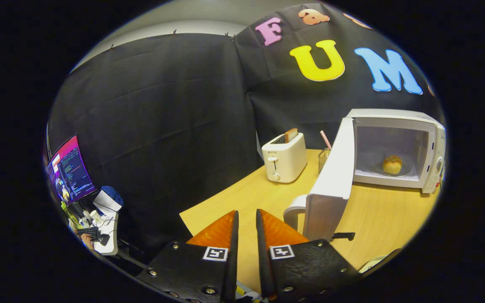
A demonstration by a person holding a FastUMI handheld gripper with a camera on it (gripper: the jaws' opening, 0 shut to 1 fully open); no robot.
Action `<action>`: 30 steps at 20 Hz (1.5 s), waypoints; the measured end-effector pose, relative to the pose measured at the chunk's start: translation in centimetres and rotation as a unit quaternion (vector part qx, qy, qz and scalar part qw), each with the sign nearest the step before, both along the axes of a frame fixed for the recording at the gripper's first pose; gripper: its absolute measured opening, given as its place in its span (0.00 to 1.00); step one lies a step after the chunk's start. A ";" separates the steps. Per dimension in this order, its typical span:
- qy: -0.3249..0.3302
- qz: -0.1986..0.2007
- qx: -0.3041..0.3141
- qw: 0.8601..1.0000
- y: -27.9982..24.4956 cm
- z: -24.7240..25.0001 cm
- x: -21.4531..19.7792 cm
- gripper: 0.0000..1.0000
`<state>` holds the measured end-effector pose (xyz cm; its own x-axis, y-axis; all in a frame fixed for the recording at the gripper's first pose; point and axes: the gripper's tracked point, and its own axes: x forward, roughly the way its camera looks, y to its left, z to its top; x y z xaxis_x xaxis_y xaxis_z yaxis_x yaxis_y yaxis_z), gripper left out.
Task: Open the microwave, put the food inside, and close the microwave door.
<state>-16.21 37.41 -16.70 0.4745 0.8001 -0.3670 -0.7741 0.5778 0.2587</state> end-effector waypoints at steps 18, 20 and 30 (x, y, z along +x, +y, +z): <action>0.008 -0.079 -0.038 0.996 -9.1 -1.3 2.9 0.01; 0.011 -0.094 -0.043 0.995 -10.6 -1.6 3.5 0.00; 0.019 -0.217 -0.050 0.975 -19.6 -1.8 11.0 0.01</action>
<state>-5.23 17.80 -18.48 0.7446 0.4866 -0.4569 -0.4431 0.8723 0.2068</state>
